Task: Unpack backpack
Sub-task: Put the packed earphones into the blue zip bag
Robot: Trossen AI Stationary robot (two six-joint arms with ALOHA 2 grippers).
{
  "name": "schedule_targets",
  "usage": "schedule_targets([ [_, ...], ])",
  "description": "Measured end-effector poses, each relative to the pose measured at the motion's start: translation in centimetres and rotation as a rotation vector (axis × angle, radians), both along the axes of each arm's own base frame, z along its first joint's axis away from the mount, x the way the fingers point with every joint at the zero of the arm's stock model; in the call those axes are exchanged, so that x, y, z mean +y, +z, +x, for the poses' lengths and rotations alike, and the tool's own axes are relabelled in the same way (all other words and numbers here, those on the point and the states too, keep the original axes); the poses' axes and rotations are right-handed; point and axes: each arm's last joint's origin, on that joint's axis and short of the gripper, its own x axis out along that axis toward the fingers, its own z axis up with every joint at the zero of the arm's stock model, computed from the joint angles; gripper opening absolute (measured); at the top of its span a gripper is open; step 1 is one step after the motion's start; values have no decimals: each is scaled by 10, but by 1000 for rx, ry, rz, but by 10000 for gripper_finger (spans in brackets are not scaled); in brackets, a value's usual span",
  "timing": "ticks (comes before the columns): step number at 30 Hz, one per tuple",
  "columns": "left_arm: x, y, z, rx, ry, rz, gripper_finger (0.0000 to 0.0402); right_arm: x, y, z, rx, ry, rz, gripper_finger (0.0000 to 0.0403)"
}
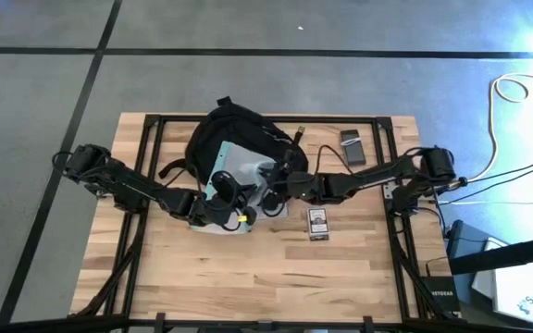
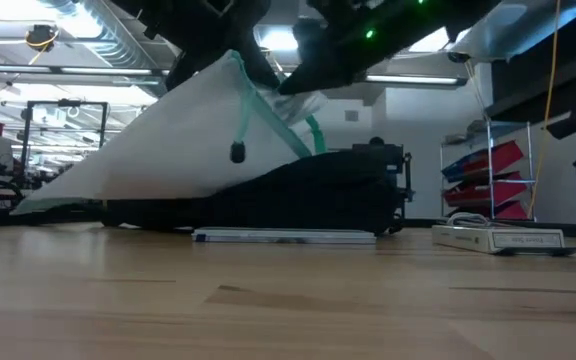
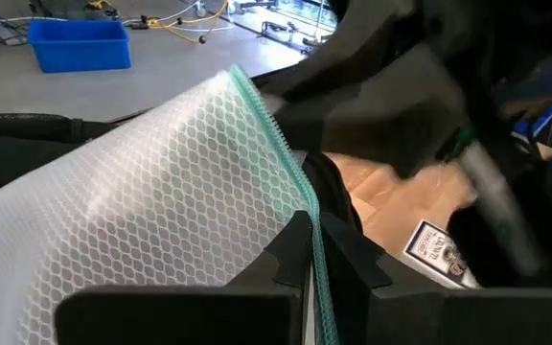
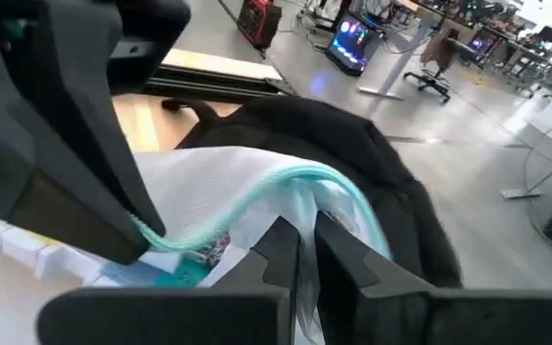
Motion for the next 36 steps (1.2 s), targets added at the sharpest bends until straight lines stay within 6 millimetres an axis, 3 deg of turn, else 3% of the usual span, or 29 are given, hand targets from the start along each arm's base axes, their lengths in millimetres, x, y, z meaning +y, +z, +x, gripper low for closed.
schedule_targets([
  [6, 0, 0, 0, -1, 0, -2, 6, 5, -32, 18, -25, 101, 88, 5],
  [12, 0, 0, 0, 0, 0, -1, 6, 11, -46, 28, -68, 317, 165, 5],
  [16, 0, 0, 0, 1, -1, -3, 6, 17, -51, 30, -57, 478, 194, 5],
  [25, 0, 0, 0, 0, 0, -3, 6, 19, -47, 31, -103, 566, 209, 9],
  [30, 0, 0, 0, 0, 0, -3, 6, 21, -47, 31, -100, 617, 226, 66],
  [36, 0, 0, 0, 2, 5, 0, 6, 21, -45, 29, -82, 623, 216, 201],
])
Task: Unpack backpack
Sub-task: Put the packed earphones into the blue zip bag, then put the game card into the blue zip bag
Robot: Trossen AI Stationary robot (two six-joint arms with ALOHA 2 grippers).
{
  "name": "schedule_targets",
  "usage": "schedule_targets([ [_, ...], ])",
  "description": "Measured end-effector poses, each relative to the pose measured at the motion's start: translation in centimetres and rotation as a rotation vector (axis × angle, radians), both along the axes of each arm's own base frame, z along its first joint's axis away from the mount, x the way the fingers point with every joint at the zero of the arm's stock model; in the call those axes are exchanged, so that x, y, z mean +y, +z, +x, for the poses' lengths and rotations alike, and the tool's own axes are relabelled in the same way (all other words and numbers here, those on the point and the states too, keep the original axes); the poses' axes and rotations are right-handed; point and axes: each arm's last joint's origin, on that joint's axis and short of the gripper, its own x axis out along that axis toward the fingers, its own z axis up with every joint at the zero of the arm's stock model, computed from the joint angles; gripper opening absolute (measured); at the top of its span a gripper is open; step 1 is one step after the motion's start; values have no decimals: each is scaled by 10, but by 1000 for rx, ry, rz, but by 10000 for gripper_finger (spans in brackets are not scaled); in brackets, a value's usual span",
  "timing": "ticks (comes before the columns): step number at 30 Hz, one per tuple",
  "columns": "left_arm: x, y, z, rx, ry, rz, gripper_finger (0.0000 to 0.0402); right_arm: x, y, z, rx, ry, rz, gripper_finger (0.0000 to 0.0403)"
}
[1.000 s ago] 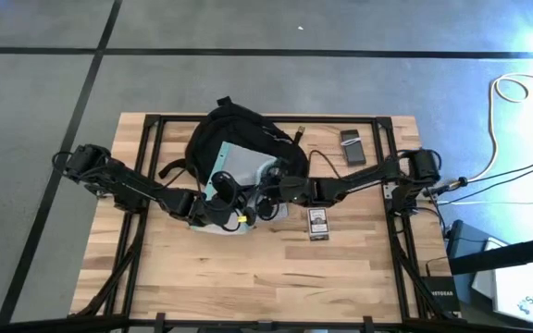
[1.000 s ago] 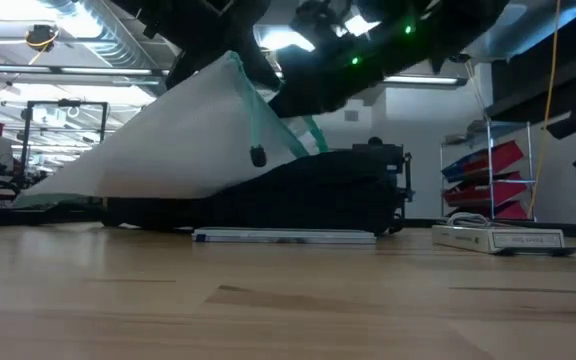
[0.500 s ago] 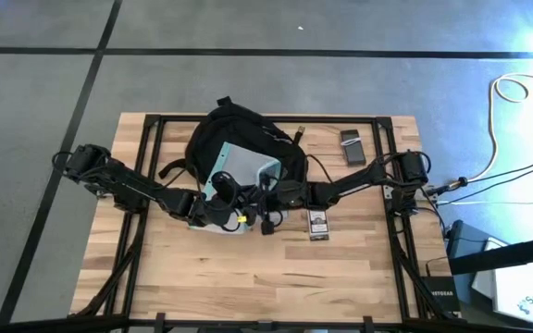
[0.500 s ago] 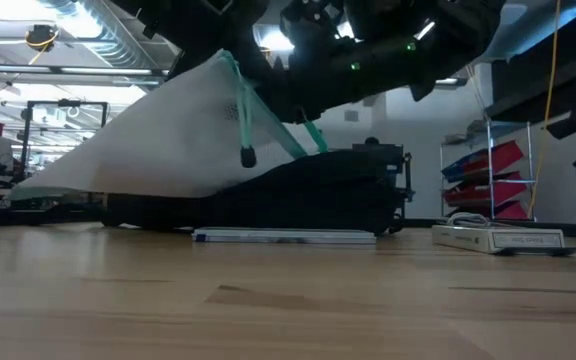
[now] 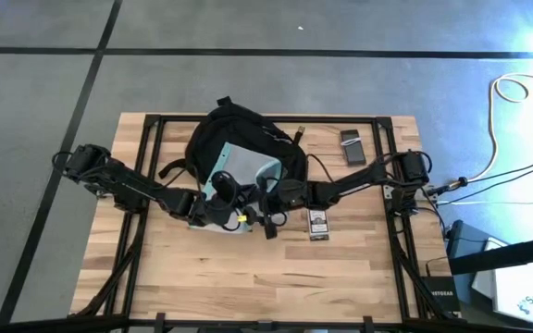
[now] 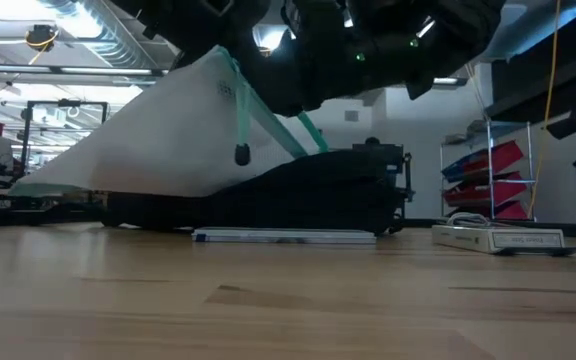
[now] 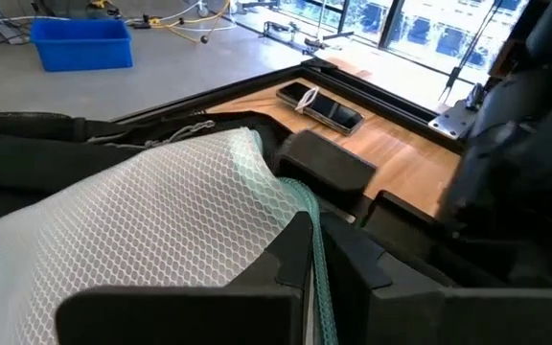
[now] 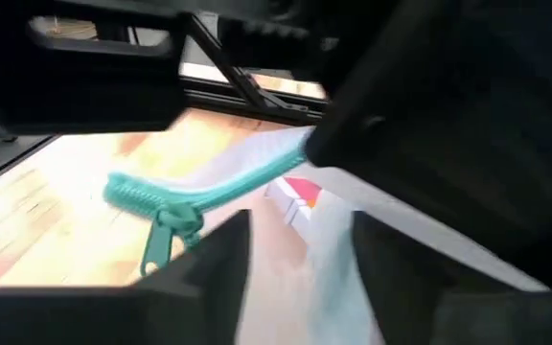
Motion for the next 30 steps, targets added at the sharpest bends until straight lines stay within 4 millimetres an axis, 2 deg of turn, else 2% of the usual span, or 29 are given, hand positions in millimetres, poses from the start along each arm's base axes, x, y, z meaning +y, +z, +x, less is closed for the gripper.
schedule_targets([
  [6, 0, 0, 0, -3, 3, -1, 6, -2, 14, -12, 86, -13, -96, 328],
  [9, 0, 0, 0, 4, -7, 0, 6, -3, 31, -27, 171, -13, -114, 369],
  [12, 0, 0, 0, 6, -9, 0, 6, -5, 48, -43, 234, -35, -65, 393],
  [15, 0, 0, 0, 4, -8, -1, 6, -6, 61, -59, 313, -64, -4, 397],
  [19, -1, 0, 0, 6, -9, 0, 6, -10, 64, -91, 556, -148, 55, 389],
  [26, 0, 0, 0, 4, -7, -2, 6, -7, 52, -134, 994, -475, 323, 386],
  [30, 0, 0, 0, -8, -1, -14, 6, 6, 42, -146, 1092, -596, 358, 386],
])
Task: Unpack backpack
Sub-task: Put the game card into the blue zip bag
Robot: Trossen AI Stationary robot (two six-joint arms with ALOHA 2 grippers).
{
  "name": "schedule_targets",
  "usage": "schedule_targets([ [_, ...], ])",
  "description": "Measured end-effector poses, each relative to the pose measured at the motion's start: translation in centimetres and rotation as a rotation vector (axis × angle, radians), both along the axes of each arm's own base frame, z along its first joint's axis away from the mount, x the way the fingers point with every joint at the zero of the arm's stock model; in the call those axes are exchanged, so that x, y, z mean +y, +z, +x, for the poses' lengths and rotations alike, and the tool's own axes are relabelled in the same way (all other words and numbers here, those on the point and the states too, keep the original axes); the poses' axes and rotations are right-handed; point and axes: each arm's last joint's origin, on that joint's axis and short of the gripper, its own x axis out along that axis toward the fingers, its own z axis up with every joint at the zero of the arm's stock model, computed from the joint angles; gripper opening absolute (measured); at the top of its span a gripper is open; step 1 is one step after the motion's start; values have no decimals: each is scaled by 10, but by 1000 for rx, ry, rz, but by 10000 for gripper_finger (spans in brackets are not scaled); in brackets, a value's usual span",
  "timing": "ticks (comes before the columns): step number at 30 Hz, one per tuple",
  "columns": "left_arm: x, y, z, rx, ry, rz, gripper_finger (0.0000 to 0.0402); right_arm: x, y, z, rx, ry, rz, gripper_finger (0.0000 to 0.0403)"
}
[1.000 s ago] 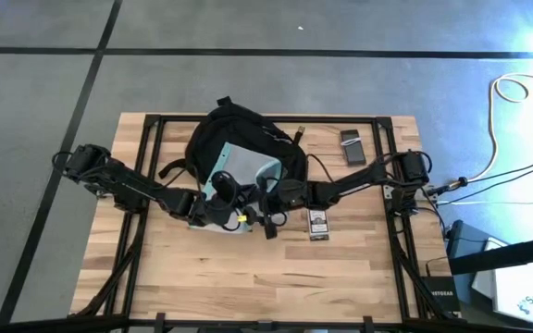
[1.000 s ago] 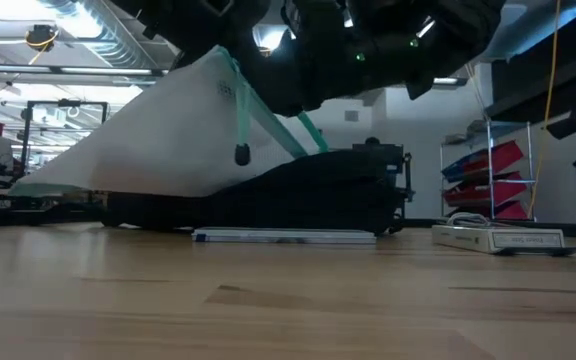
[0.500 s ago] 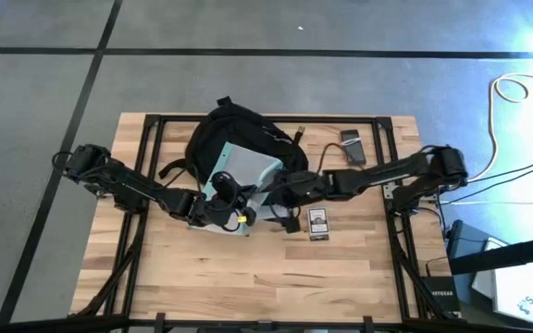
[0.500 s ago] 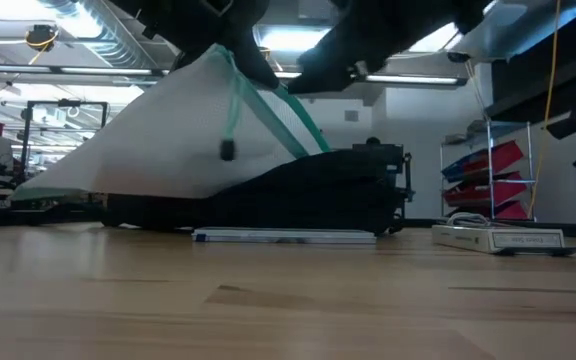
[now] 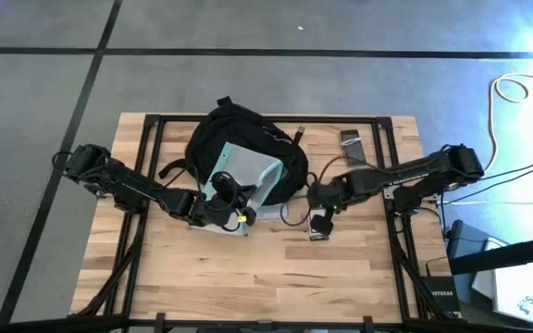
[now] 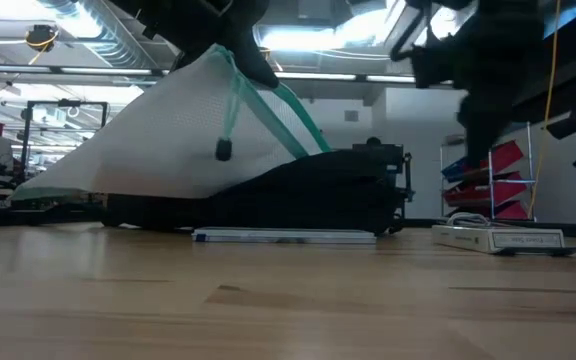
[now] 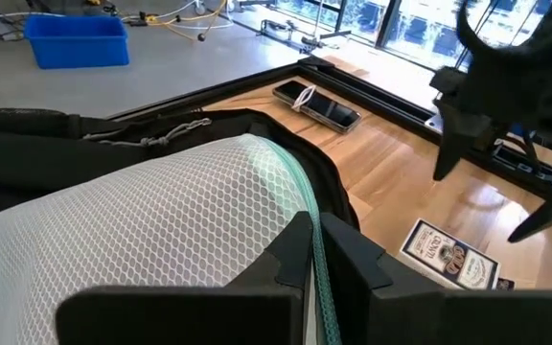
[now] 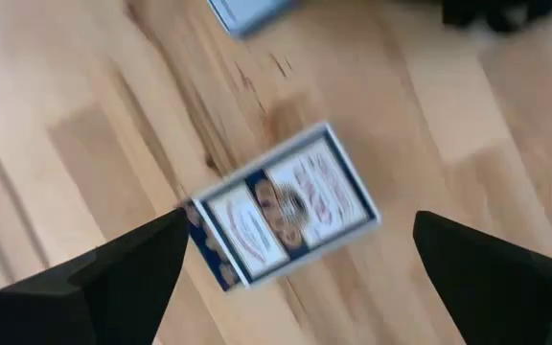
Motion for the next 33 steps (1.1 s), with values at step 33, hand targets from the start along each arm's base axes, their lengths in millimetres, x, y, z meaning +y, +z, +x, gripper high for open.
schedule_targets([
  [33, 1, -2, -1, 42, 0, 30, 6, 42, -80, -2, -140, -632, -49, 385],
])
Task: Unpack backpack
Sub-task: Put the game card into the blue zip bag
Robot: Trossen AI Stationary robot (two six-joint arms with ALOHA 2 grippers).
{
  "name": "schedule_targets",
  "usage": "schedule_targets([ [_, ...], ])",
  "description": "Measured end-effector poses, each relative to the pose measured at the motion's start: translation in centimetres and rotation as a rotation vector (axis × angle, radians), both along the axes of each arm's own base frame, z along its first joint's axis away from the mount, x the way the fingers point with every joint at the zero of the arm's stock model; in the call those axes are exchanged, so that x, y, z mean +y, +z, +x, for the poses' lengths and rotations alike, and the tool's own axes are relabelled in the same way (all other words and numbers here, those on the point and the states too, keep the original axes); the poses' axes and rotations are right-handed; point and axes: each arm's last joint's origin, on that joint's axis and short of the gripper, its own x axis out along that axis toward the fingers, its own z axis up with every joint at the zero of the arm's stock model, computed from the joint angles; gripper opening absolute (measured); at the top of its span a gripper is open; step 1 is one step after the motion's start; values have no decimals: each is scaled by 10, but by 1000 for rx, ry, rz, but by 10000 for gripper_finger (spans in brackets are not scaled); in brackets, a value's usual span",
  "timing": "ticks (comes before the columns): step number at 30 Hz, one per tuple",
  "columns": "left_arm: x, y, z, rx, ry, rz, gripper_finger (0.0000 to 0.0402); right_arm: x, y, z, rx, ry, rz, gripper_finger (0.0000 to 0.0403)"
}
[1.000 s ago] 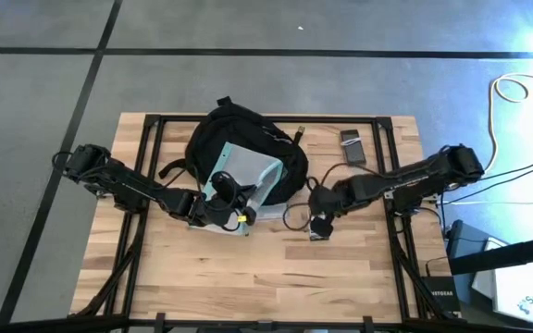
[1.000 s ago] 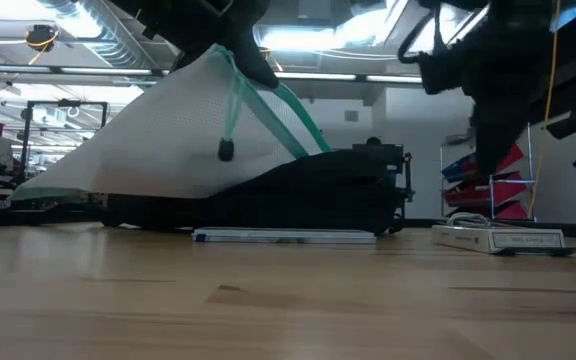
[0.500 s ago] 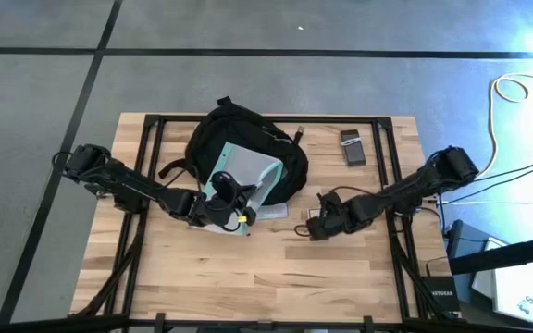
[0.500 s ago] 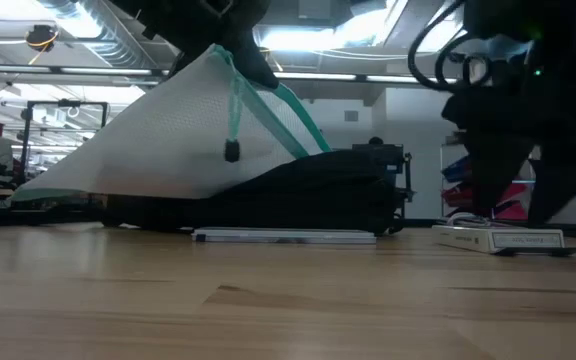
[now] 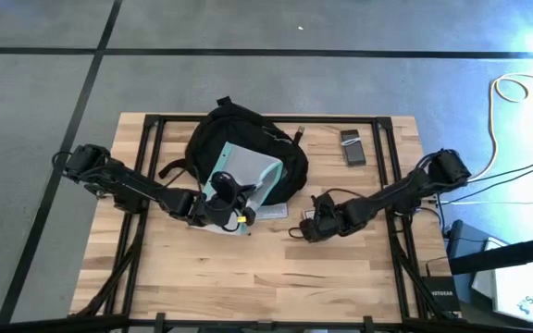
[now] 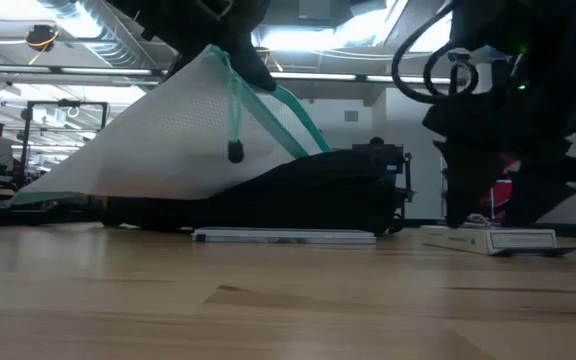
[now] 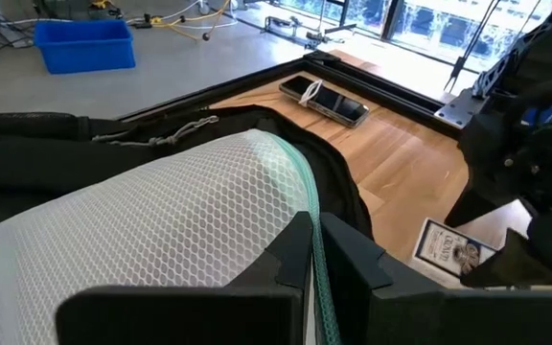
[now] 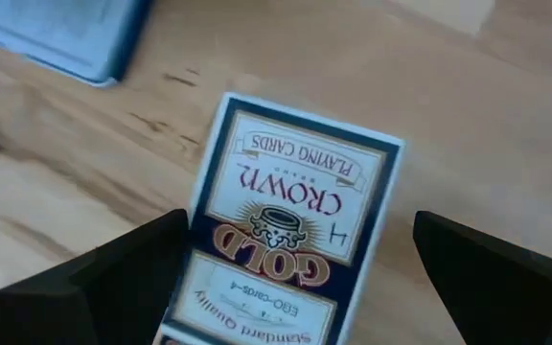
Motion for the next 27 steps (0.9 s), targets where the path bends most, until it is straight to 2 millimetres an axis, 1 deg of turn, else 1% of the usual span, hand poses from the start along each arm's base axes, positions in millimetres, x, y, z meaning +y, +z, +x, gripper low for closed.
schedule_targets([
  [4, 0, 0, 0, 5, -1, 3, 6, -1, -7, 11, -33, 45, -4, 385],
  [9, 0, 0, 0, 4, -2, 3, 6, -2, -6, 15, -40, 51, -8, 385],
  [13, 0, 0, 0, 4, -2, 3, 6, -2, -6, 13, -15, 57, -14, 385],
  [16, 0, 0, 0, 4, -2, 3, 6, -1, -8, 12, 24, 120, -17, 385],
  [20, 0, 0, 0, 4, -2, 3, 6, -2, -10, 10, 60, 132, -22, 385],
  [27, 0, 0, 0, 8, -2, 4, 6, -7, -12, -3, 198, 143, -72, 385],
])
